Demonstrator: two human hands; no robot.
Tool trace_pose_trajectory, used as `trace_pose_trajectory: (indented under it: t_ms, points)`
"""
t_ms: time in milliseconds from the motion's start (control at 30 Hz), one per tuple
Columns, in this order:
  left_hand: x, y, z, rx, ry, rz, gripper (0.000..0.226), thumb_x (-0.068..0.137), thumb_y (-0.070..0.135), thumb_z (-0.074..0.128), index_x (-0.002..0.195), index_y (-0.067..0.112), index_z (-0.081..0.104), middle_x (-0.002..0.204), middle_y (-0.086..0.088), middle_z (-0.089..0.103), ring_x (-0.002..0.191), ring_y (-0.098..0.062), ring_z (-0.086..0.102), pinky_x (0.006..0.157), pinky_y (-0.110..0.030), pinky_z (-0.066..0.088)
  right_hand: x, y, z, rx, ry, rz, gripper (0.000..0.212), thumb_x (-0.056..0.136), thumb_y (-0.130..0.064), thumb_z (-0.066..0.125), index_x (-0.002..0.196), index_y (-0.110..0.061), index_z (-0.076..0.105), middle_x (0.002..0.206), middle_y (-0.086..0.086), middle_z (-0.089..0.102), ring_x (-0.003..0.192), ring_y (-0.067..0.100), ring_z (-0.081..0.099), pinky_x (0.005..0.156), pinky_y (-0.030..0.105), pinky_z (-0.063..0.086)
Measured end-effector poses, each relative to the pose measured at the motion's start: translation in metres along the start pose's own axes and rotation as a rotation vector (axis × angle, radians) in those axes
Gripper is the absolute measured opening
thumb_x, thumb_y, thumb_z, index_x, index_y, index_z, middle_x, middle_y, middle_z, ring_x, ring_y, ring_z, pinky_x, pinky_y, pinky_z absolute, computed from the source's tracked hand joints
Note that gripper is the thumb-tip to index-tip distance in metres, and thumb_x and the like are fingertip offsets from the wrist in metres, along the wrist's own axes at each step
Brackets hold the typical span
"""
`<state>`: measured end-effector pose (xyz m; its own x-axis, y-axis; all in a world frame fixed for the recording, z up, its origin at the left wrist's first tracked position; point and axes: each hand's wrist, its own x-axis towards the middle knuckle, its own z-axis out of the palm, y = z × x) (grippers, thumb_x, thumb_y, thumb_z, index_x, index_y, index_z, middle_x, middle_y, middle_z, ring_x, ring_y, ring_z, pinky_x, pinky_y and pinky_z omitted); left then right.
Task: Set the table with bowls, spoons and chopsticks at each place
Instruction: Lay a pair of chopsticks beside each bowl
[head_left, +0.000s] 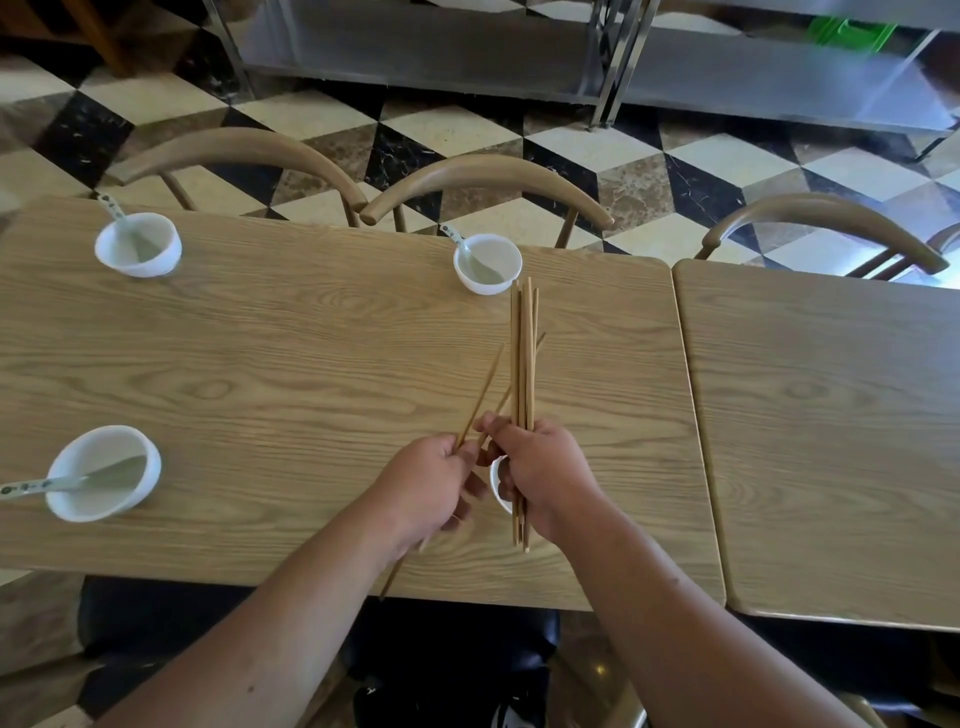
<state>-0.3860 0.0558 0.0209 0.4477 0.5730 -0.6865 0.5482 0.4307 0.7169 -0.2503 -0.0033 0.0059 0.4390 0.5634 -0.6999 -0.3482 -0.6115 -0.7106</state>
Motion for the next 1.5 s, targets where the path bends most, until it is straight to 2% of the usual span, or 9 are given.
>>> trace_pose_trajectory:
  t_ms: [133, 267, 367, 467, 733, 1033, 1167, 1367, 1500]
  points:
    - [0.017, -0.022, -0.002, 0.040, 0.137, 0.007, 0.032, 0.109, 0.044, 0.050, 0.099, 0.018, 0.066, 0.066, 0.005, 0.052, 0.058, -0.015, 0.044, 0.054, -0.030, 0.033, -0.003, 0.002, -0.009, 0.036, -0.002, 0.003, 0.029, 0.098, -0.035, 0.075, 0.107, -0.008, 0.072, 0.067, -0.001, 0.058, 0.046, 0.012, 0.044, 0.048, 0.032, 0.040]
    - [0.033, -0.045, 0.008, 0.135, 0.208, -0.031, 0.041, 0.110, 0.046, 0.041, 0.092, 0.014, 0.059, 0.080, -0.004, 0.062, 0.070, -0.025, 0.057, 0.065, -0.035, 0.042, -0.014, 0.009, -0.022, 0.123, -0.075, 0.016, 0.021, 0.105, -0.027, 0.065, 0.112, -0.009, 0.074, 0.069, 0.001, 0.053, 0.047, 0.011, 0.039, 0.044, 0.027, 0.036]
    - [0.050, -0.059, 0.018, 0.347, 0.193, -0.035, 0.046, 0.112, 0.039, 0.035, 0.100, 0.005, 0.063, 0.099, -0.014, 0.070, 0.094, -0.036, 0.067, 0.077, -0.039, 0.048, -0.020, 0.019, -0.030, 0.151, -0.113, 0.021, 0.023, 0.106, -0.026, 0.064, 0.111, -0.004, 0.071, 0.066, 0.000, 0.054, 0.048, 0.013, 0.038, 0.045, 0.027, 0.035]
    - [0.064, -0.069, 0.024, 0.419, 0.170, -0.058, 0.046, 0.112, 0.038, 0.035, 0.097, 0.007, 0.065, 0.092, -0.010, 0.067, 0.087, -0.031, 0.063, 0.080, -0.040, 0.049, -0.022, 0.028, -0.037, 0.167, -0.120, 0.042, 0.017, 0.106, -0.023, 0.065, 0.104, -0.008, 0.070, 0.065, 0.001, 0.054, 0.048, 0.014, 0.037, 0.046, 0.029, 0.033]
    - [0.094, -0.079, 0.033, 0.646, 0.138, -0.087, 0.046, 0.109, 0.041, 0.037, 0.112, 0.008, 0.069, 0.116, -0.013, 0.073, 0.110, -0.036, 0.065, 0.098, -0.044, 0.052, -0.015, 0.044, -0.057, 0.188, -0.110, 0.059, 0.015, 0.105, -0.023, 0.066, 0.102, -0.009, 0.070, 0.065, 0.001, 0.053, 0.047, 0.014, 0.036, 0.043, 0.027, 0.033]
    - [0.092, -0.077, 0.037, 0.962, 0.193, -0.043, 0.047, 0.110, 0.041, 0.030, 0.109, 0.011, 0.067, 0.109, -0.010, 0.072, 0.102, -0.033, 0.066, 0.083, -0.039, 0.052, -0.013, 0.039, -0.068, 0.199, -0.111, 0.067, 0.013, 0.103, -0.021, 0.068, 0.103, -0.008, 0.070, 0.066, 0.002, 0.053, 0.048, 0.014, 0.036, 0.046, 0.028, 0.033]
    - [0.093, -0.074, 0.036, 0.990, 0.188, -0.042, 0.050, 0.109, 0.041, 0.031, 0.106, 0.010, 0.069, 0.102, -0.009, 0.072, 0.094, -0.032, 0.064, 0.079, -0.037, 0.050, -0.013, 0.037, -0.069, 0.210, -0.120, 0.062, 0.014, 0.103, -0.021, 0.068, 0.104, -0.008, 0.070, 0.067, 0.002, 0.053, 0.049, 0.014, 0.036, 0.047, 0.029, 0.033]
    - [0.094, -0.068, 0.031, 0.995, 0.157, -0.079, 0.048, 0.110, 0.040, 0.029, 0.110, 0.012, 0.068, 0.117, -0.012, 0.072, 0.109, -0.034, 0.065, 0.085, -0.038, 0.048, -0.011, 0.039, -0.070, 0.205, -0.123, 0.065, 0.014, 0.103, -0.021, 0.068, 0.105, -0.008, 0.070, 0.067, 0.002, 0.053, 0.049, 0.014, 0.037, 0.047, 0.029, 0.033]
    - [0.099, -0.063, 0.022, 0.916, 0.151, -0.077, 0.034, 0.107, 0.034, 0.032, 0.094, 0.012, 0.053, 0.102, -0.011, 0.066, 0.092, -0.034, 0.058, 0.079, -0.038, 0.045, -0.008, 0.043, -0.071, 0.200, -0.121, 0.071, 0.015, 0.103, -0.022, 0.068, 0.106, -0.007, 0.070, 0.067, 0.002, 0.054, 0.049, 0.014, 0.037, 0.047, 0.029, 0.033]
